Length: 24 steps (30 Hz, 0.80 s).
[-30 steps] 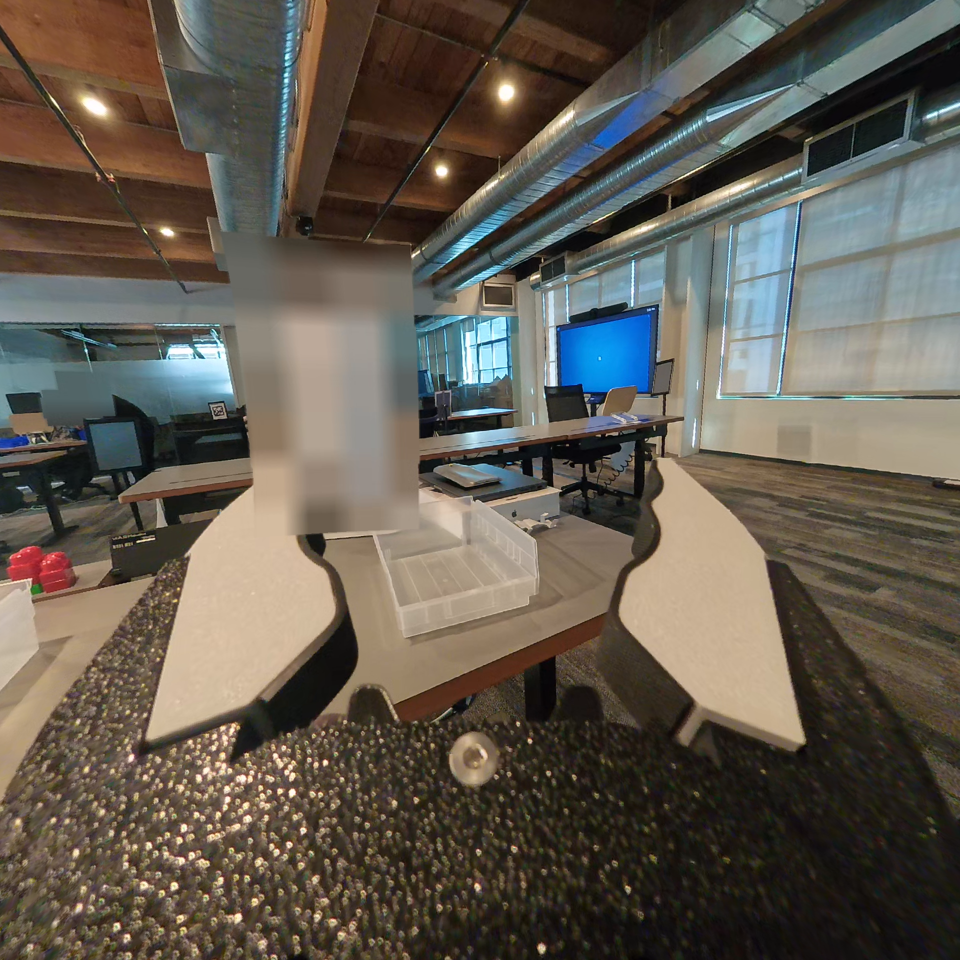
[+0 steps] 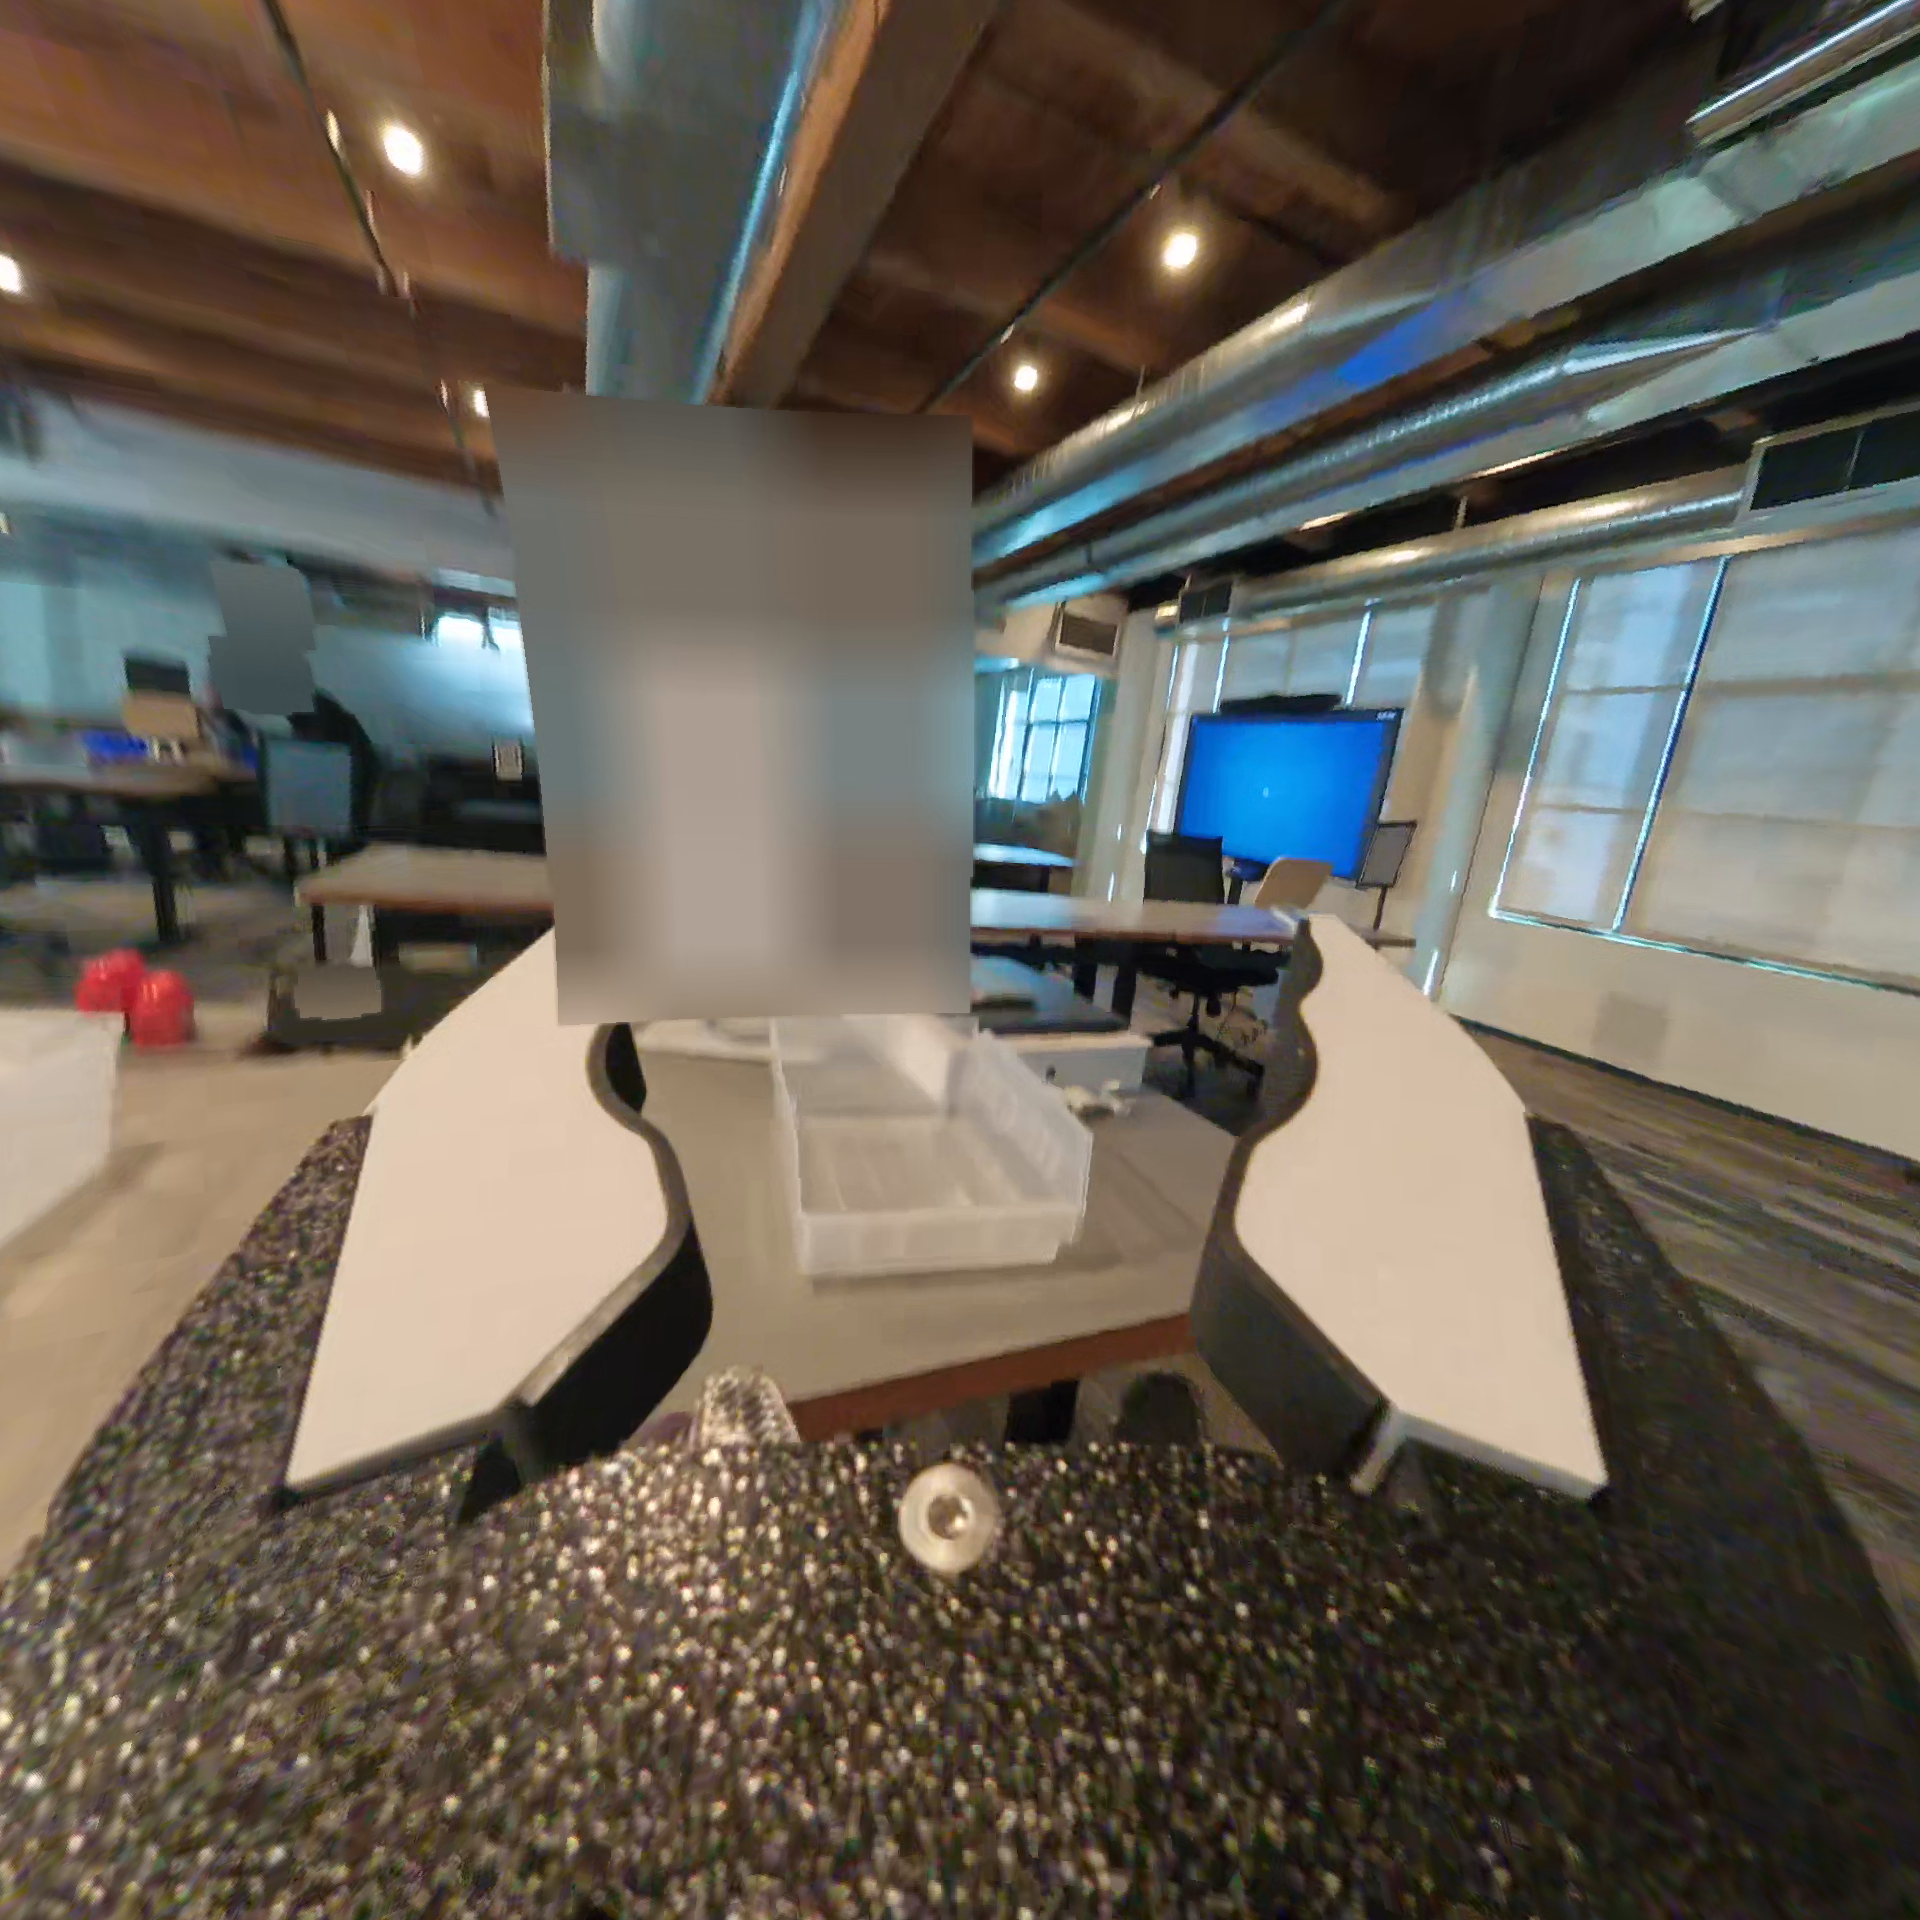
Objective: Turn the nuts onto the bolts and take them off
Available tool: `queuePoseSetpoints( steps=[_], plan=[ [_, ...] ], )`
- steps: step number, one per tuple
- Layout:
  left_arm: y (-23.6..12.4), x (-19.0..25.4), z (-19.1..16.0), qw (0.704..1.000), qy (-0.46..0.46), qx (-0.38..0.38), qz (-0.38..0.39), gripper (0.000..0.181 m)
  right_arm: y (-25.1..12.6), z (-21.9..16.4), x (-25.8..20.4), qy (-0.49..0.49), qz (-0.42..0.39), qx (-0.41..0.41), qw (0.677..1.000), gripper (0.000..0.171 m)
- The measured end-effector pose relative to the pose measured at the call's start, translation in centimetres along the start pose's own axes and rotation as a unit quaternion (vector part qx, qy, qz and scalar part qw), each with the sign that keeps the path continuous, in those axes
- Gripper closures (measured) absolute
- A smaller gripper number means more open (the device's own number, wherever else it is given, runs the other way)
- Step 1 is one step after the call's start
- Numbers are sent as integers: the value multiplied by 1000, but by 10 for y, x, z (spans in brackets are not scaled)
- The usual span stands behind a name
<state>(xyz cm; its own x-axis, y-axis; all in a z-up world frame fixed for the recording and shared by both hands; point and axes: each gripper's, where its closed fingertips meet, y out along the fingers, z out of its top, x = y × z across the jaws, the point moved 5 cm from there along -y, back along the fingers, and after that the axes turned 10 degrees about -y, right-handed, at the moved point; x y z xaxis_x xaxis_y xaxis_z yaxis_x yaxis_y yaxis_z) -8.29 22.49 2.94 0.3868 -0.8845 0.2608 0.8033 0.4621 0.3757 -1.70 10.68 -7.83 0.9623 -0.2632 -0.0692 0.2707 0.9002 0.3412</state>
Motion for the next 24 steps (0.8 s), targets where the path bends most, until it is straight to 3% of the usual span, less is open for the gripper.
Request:
queuePoseSetpoints(
  steps=[6, 9, 14, 24],
  plan=[
    [-17, 72, 12, 993, 99, 50, -34, 61, 38, -16, 31, -46, -116, -96, 987, 119],
    [-24, 95, 3, 984, 160, 65, -34, 60, 48, -26, 39, -53, -136, -127, 981, 143],
    [-20, 107, -13, 965, 250, 83, -5, 63, 52, -45, 53, -79, -209, -180, 958, 139],
    [-10, 100, -35, 952, 297, 66, 10, 73, 51, -61, 68, -88, -250, -213, 940, 132]
  ],
)
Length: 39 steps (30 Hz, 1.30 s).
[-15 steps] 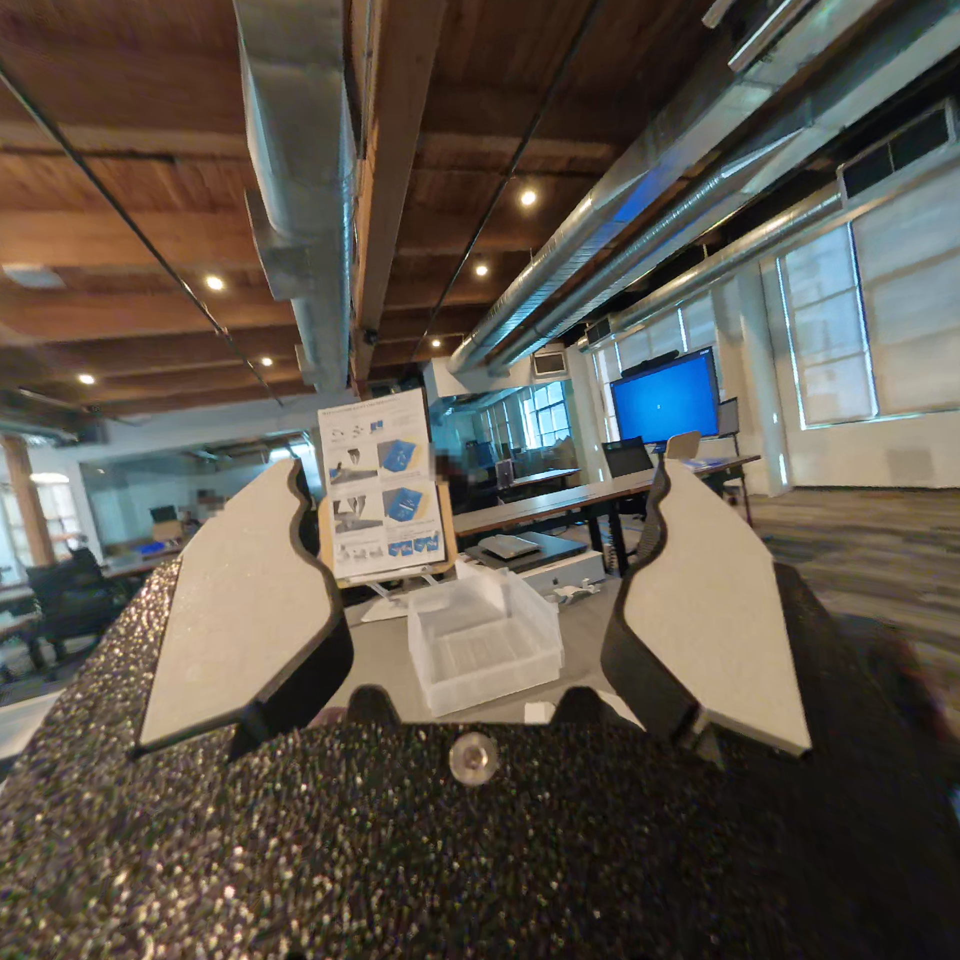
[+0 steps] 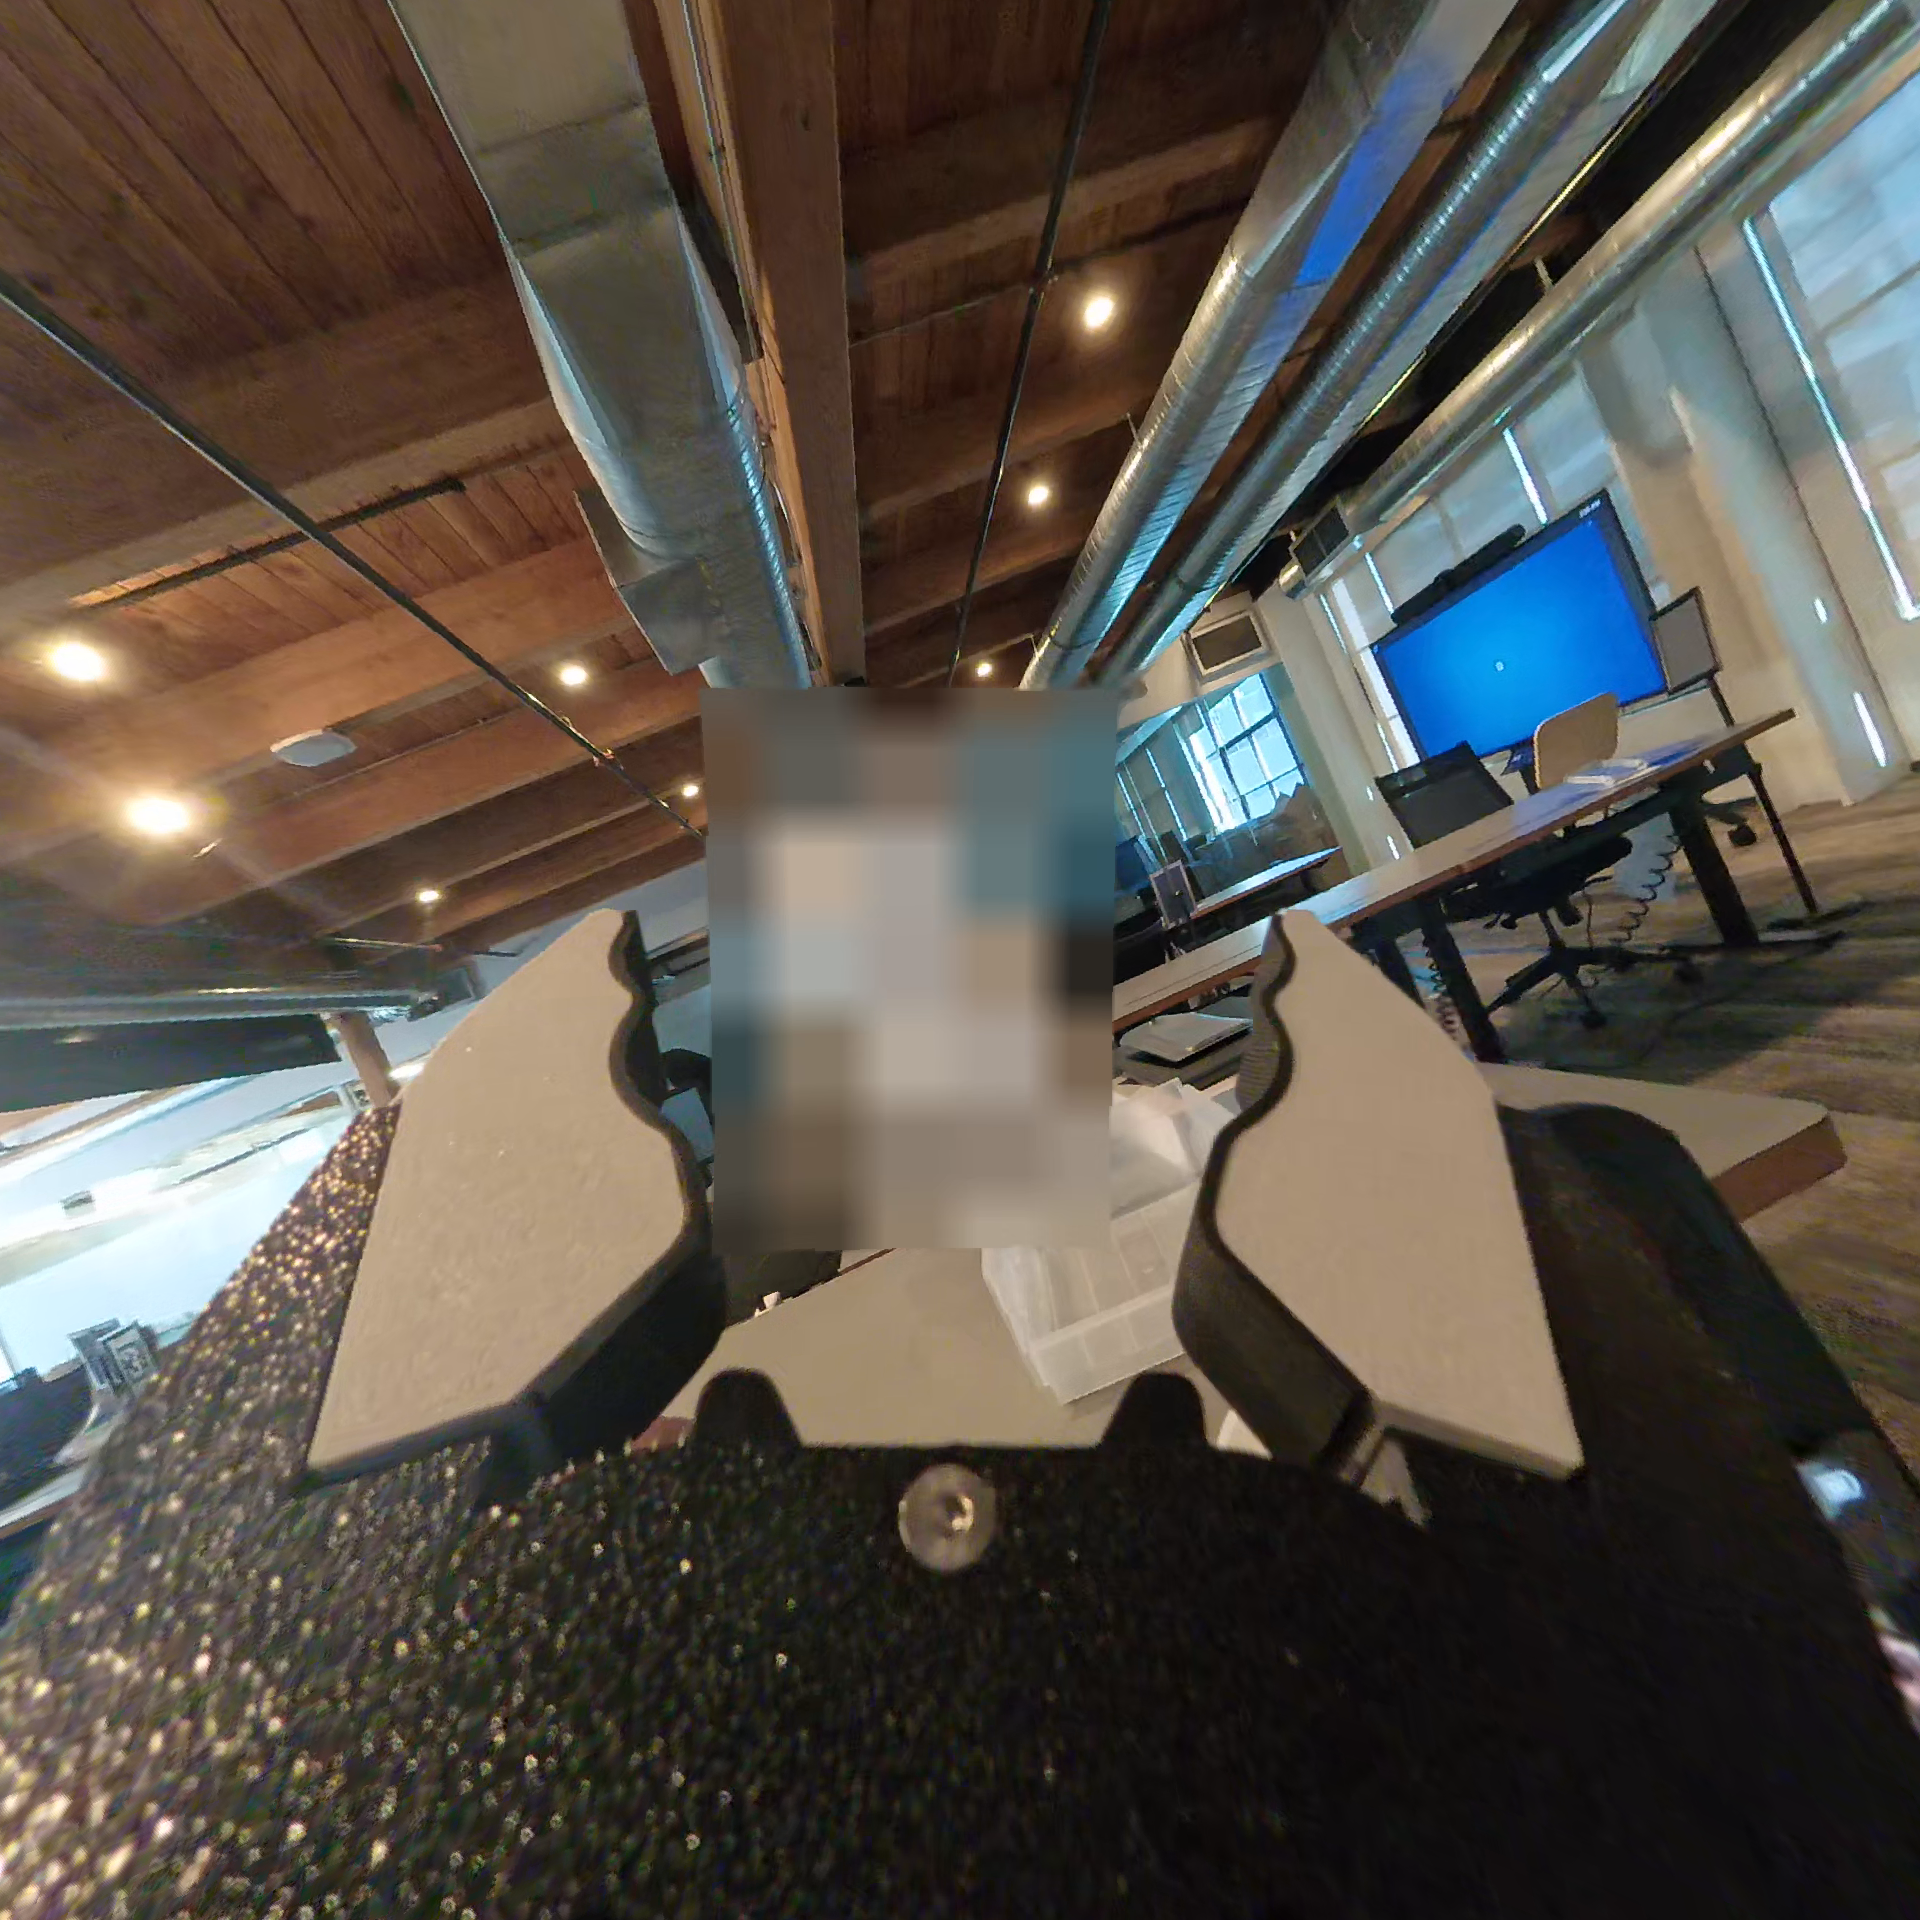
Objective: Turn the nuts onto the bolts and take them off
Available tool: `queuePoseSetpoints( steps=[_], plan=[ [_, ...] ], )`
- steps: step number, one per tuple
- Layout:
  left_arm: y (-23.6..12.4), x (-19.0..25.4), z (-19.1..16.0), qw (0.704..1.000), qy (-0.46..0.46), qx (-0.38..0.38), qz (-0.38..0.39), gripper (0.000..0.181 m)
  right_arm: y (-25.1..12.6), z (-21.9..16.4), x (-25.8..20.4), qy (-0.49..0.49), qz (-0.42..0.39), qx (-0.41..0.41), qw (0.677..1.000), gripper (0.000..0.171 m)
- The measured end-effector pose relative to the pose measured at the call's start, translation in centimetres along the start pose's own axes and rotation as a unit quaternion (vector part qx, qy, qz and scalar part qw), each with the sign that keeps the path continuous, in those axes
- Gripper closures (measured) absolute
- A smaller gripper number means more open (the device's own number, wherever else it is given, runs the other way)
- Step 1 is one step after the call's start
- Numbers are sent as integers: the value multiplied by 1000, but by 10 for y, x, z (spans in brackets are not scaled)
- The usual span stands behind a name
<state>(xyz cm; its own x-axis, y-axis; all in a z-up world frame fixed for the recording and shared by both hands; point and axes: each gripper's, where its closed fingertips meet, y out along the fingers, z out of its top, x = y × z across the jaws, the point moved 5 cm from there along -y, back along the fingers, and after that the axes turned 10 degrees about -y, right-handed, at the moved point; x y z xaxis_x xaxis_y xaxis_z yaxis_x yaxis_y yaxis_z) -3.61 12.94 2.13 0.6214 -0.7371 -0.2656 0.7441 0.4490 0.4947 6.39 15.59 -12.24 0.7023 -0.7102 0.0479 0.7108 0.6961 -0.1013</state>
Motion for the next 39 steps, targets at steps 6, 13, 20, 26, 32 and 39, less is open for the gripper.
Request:
queuePoseSetpoints(
  steps=[6, 13, 20, 26, 32, 39],
  plan=[
    [3, 5, -9, 1000, 14, -11, 3, 86, 2, -3, 2, -7, -10, -10, 1000, 131],
    [3, -11, -8, 999, -50, -19, -9, 59, 1, -6, 3, -10, -6, -8, 1000, 130],
    [5, -25, -8, 998, -58, -16, 1, 60, -1, -4, -3, -14, -3, -1, 1000, 130],
    [3, -28, -9, 997, -75, -17, -7, 60, -1, -4, -7, -14, 2, 0, 1000, 129],
    [4, -48, -4, 994, -113, -9, -3, 60, -1, -4, -9, -10, 11, 4, 1000, 110],
    [8, -87, -20, 989, -146, -17, 13, 61, -2, -3, -17, -12, 32, 9, 999, 86]
  ],
)
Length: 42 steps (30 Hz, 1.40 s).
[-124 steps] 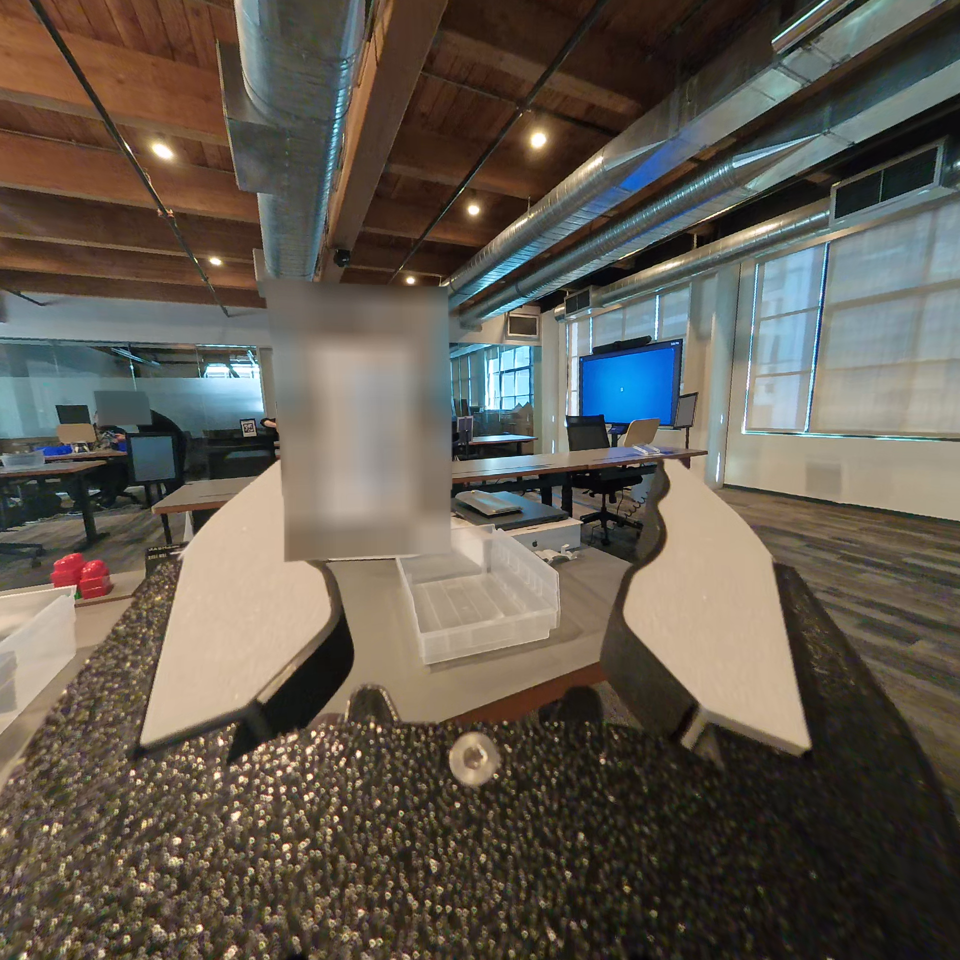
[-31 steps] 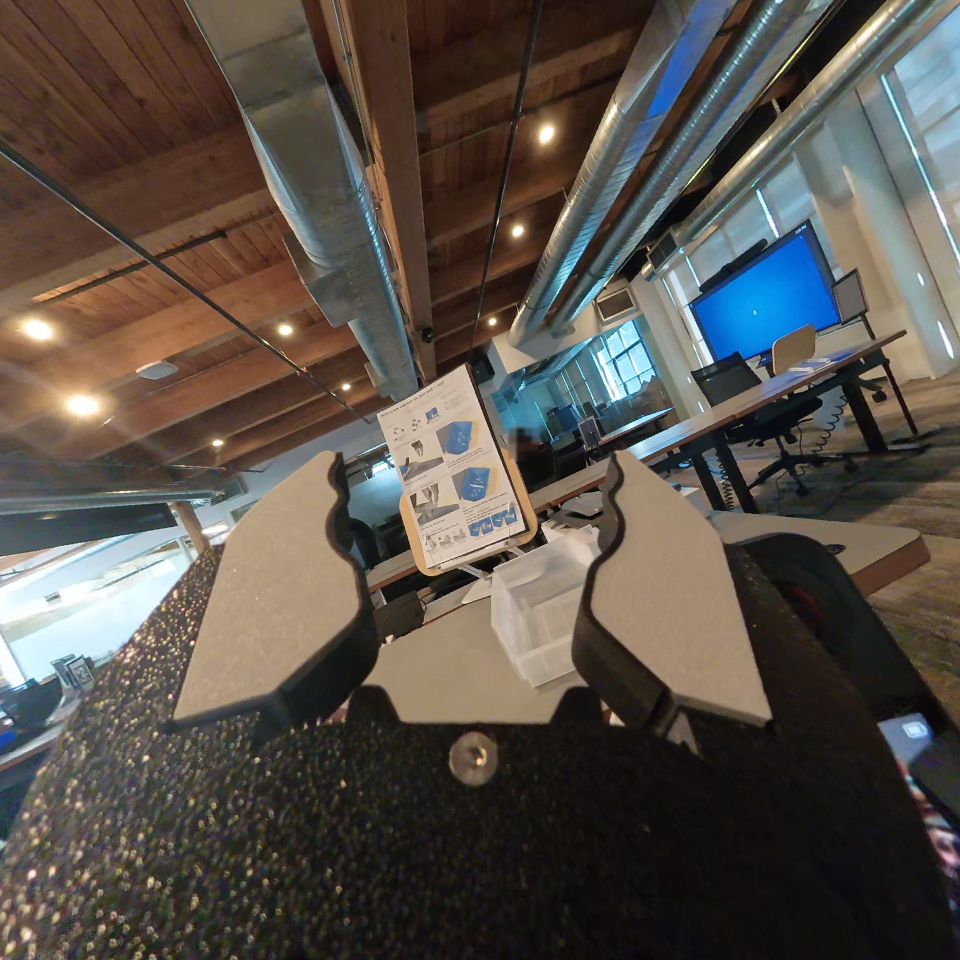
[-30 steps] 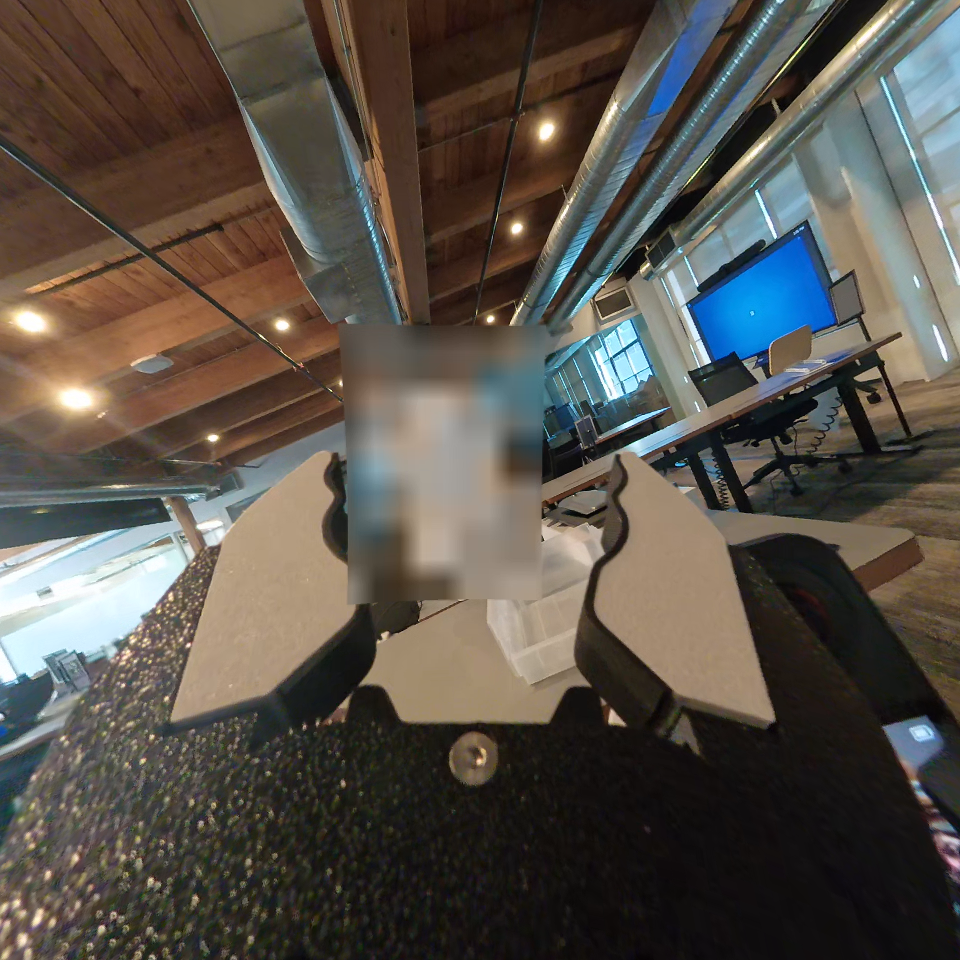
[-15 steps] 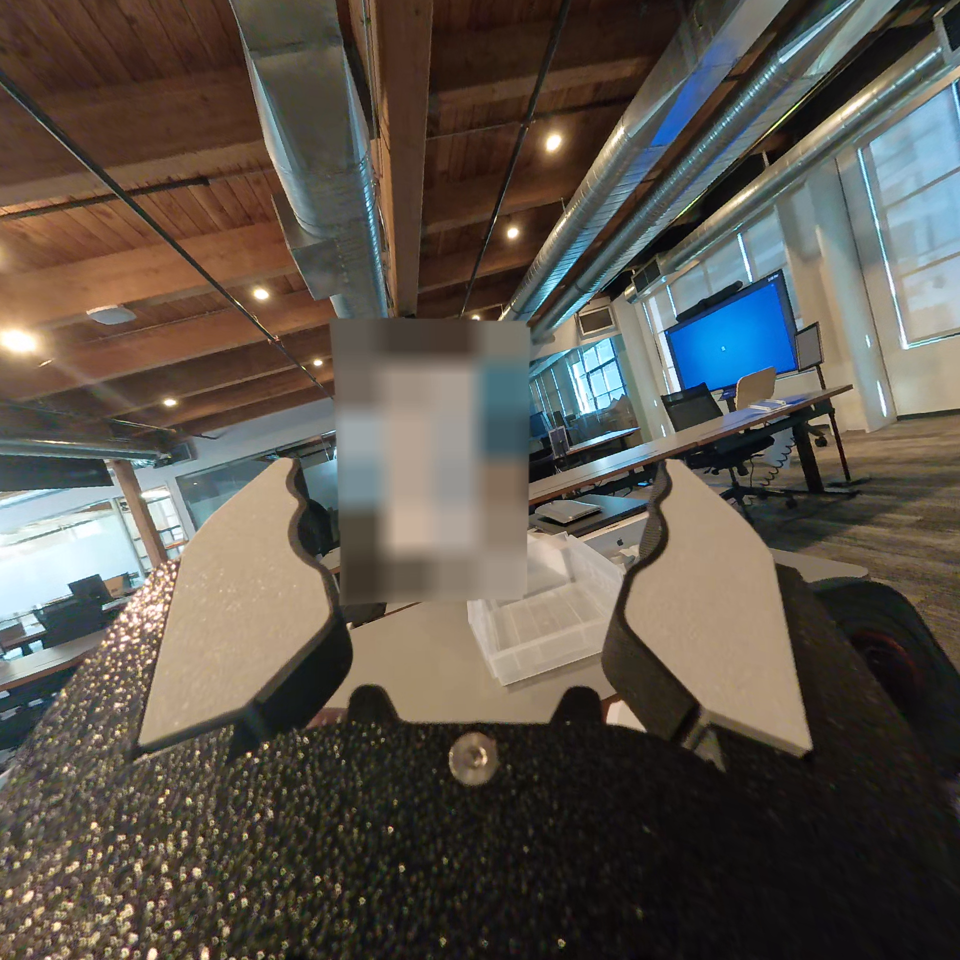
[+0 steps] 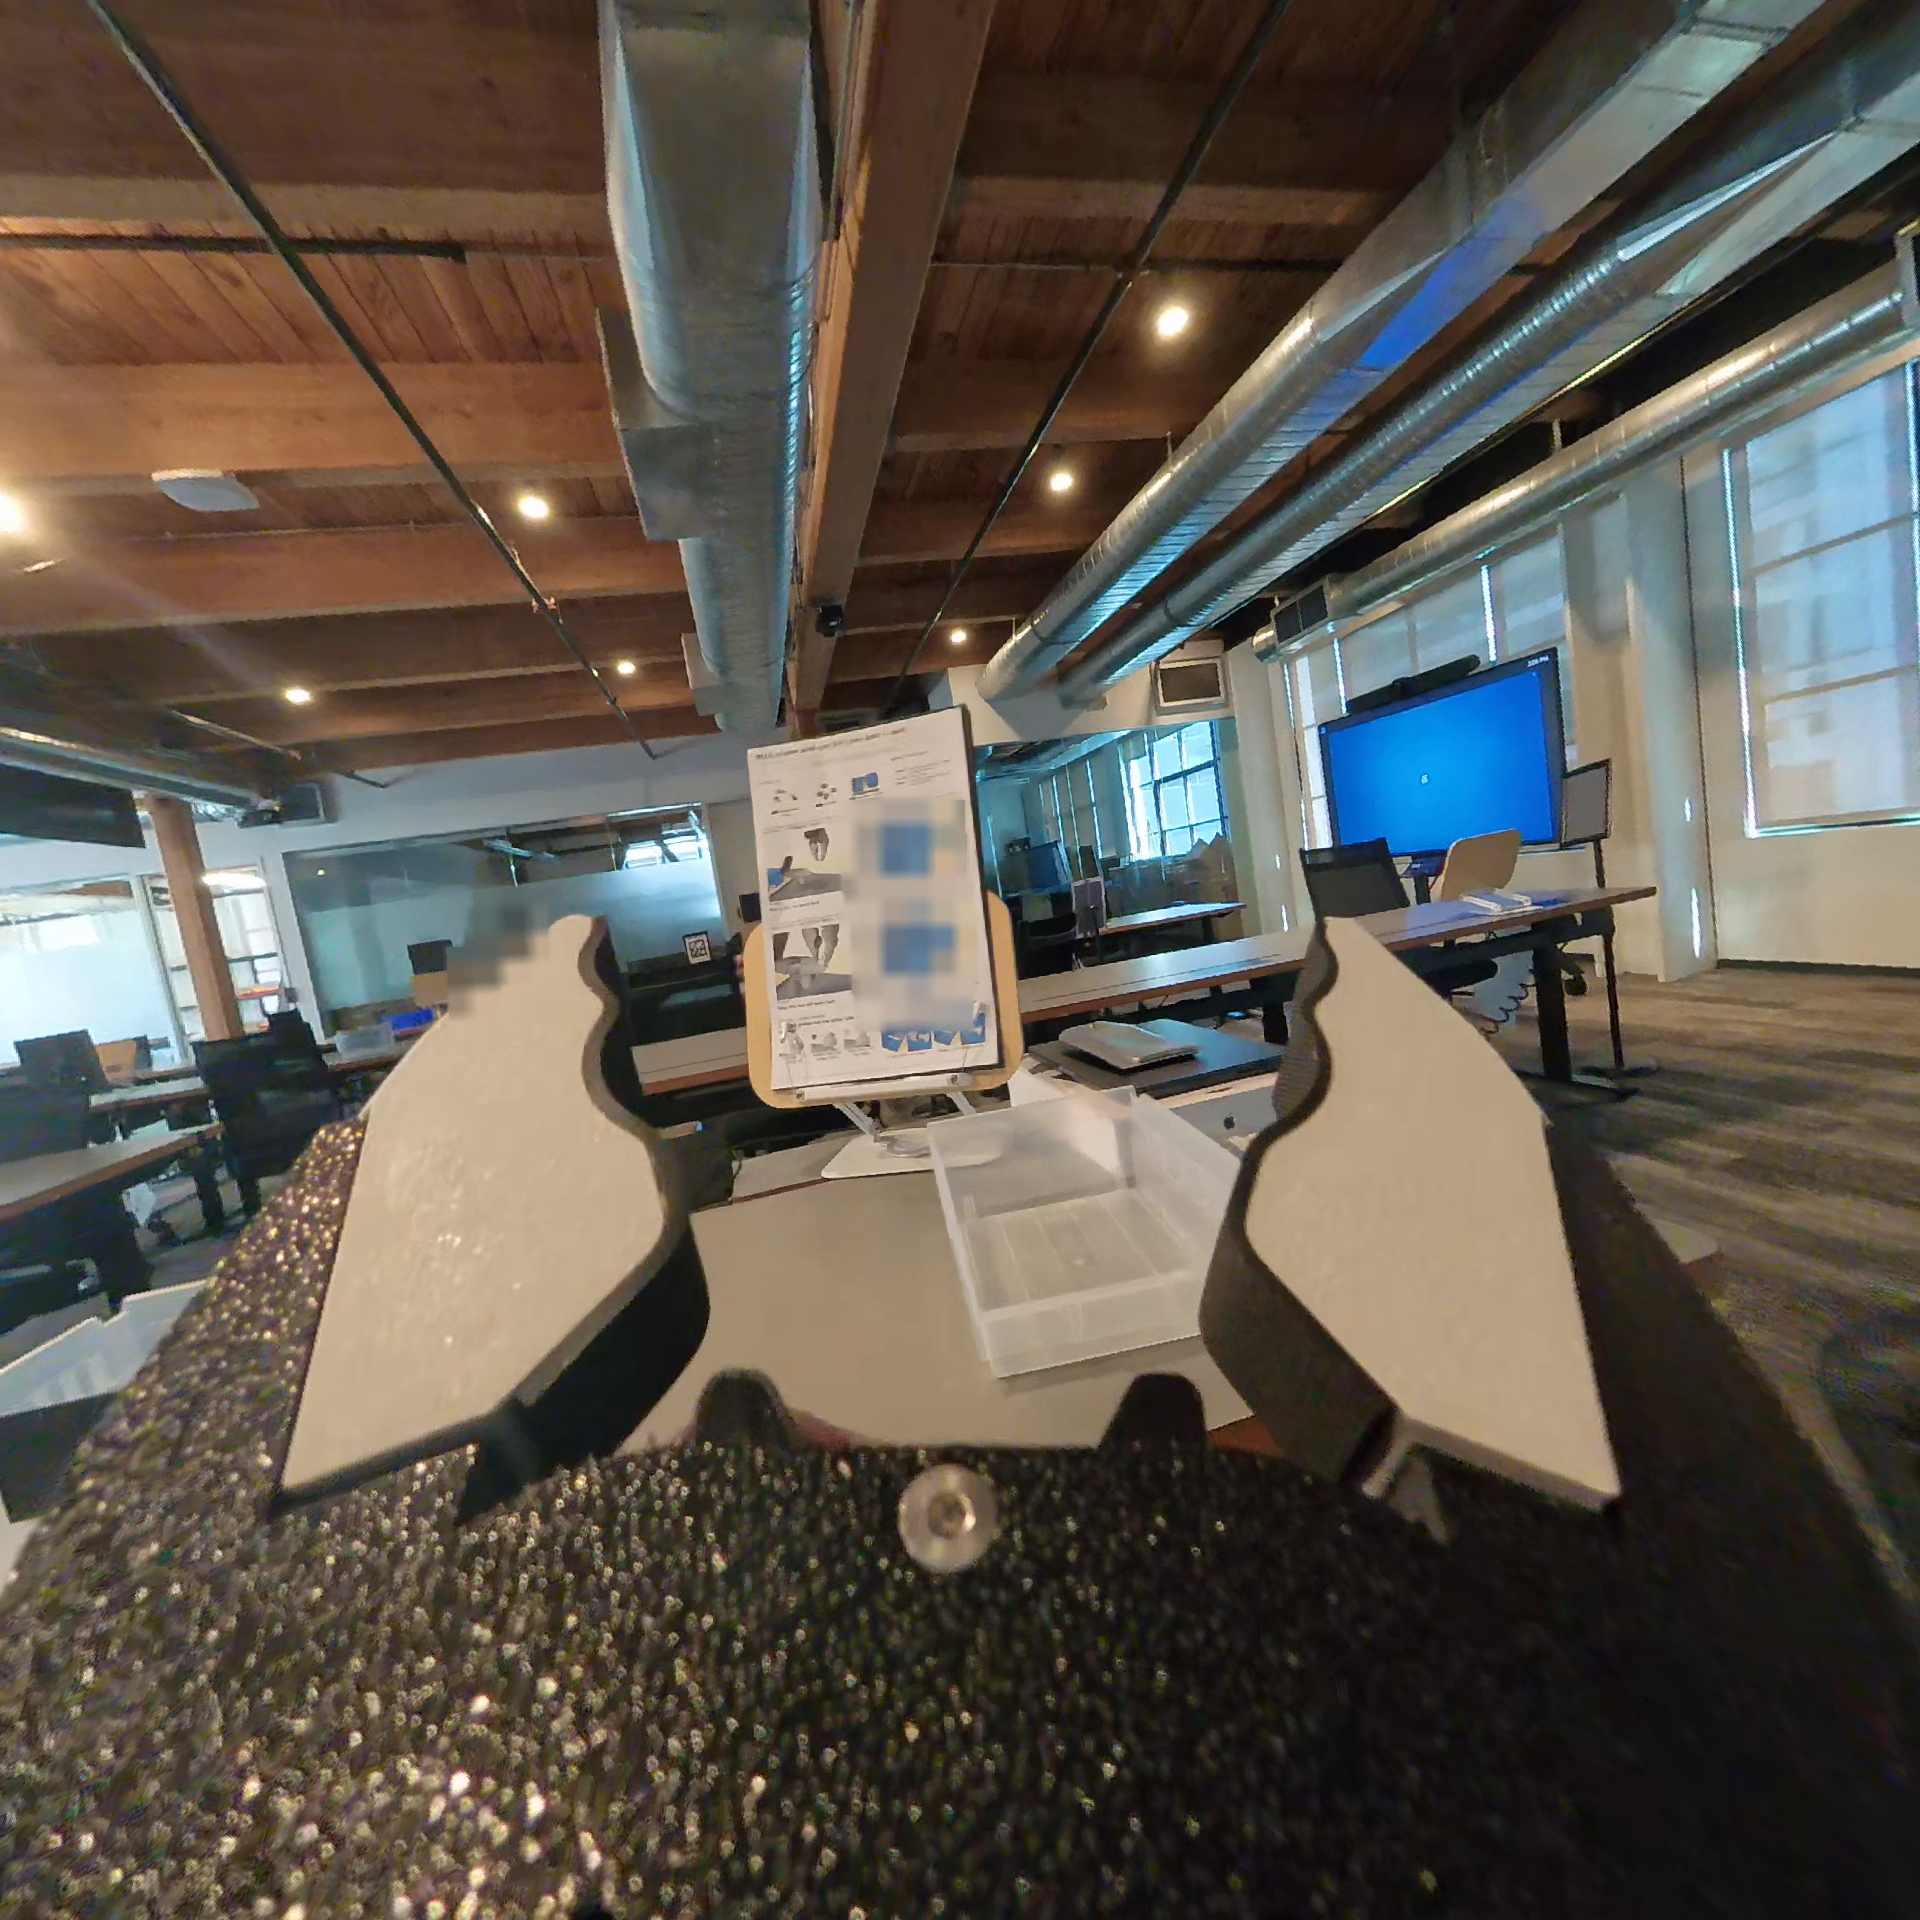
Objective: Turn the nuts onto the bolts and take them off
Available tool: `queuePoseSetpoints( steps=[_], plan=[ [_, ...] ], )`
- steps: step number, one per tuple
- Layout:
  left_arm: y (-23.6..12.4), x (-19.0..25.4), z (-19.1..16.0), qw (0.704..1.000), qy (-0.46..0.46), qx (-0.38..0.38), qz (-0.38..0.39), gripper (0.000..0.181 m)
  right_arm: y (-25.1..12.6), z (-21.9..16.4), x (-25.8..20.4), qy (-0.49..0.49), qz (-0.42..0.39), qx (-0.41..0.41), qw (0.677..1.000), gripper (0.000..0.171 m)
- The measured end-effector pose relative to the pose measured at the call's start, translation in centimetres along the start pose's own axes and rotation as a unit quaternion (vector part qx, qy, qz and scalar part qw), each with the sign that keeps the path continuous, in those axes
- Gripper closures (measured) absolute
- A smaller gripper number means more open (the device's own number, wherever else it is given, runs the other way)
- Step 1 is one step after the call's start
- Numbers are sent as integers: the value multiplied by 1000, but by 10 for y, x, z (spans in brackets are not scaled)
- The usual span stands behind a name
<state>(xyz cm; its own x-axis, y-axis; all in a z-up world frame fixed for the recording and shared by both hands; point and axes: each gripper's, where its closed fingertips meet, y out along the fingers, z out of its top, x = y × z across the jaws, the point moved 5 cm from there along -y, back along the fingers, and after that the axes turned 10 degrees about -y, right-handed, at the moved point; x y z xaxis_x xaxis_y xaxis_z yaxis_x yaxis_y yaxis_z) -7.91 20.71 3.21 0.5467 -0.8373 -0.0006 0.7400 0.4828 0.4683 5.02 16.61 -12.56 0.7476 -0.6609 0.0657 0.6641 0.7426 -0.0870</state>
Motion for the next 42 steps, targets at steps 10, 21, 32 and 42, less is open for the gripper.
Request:
queuePoseSetpoints(
  steps=[10, 21, 32, 42],
  plan=[
    [30, -86, -23, 996, -41, -74, -30, 60, 9, 5, -26, -36, 47, -5, 998, 77],
    [78, -179, -75, 972, -87, -201, -91, 60, 69, 27, -49, -103, 128, -10, 986, 73],
    [104, -249, -178, 952, -95, -258, -138, 60, 160, 9, -61, -157, 221, -45, 962, 77],
    [140, -249, -228, 906, -84, -353, -217, 68, 201, -8, -51, -120, 267, -117, 949, 89]
  ],
)
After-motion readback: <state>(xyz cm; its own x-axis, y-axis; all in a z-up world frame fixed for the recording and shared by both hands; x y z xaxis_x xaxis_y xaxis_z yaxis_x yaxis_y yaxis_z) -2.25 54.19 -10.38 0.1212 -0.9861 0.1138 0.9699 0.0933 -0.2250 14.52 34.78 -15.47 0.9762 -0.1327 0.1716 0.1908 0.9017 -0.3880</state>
